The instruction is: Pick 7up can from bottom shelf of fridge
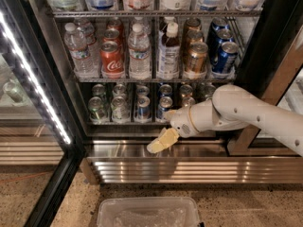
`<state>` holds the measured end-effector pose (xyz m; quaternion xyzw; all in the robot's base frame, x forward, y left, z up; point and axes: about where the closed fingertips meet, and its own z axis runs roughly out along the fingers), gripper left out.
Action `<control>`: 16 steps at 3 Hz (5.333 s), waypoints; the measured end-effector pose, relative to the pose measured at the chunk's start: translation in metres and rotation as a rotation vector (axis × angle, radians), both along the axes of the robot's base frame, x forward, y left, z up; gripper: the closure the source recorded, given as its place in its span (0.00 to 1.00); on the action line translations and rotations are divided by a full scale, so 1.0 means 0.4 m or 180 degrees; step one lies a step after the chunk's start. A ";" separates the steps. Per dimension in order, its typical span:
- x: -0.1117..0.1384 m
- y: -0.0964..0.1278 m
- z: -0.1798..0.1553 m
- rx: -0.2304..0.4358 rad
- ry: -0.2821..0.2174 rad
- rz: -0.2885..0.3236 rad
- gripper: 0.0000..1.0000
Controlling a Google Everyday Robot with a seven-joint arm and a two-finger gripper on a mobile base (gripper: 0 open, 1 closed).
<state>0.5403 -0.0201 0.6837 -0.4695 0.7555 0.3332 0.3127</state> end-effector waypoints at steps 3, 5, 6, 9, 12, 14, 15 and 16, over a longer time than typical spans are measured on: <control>0.090 0.250 -0.083 0.0768 -0.0076 0.0261 0.00; 0.091 0.253 -0.092 0.0781 -0.0063 0.0263 0.19; 0.093 0.272 -0.095 0.0623 -0.0221 0.0267 0.21; 0.258 0.313 -0.144 0.0026 -0.0815 0.0090 0.25; 0.361 0.324 -0.179 -0.0133 -0.0958 -0.0060 0.25; 0.382 0.432 -0.191 0.0013 -0.0905 0.0126 0.32; 0.382 0.458 -0.188 0.0044 -0.0888 0.0178 0.49; 0.382 0.458 -0.188 0.0045 -0.0887 0.0179 0.72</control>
Offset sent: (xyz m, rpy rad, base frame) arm 0.0402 0.1170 -0.0416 0.3347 -0.0150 0.1197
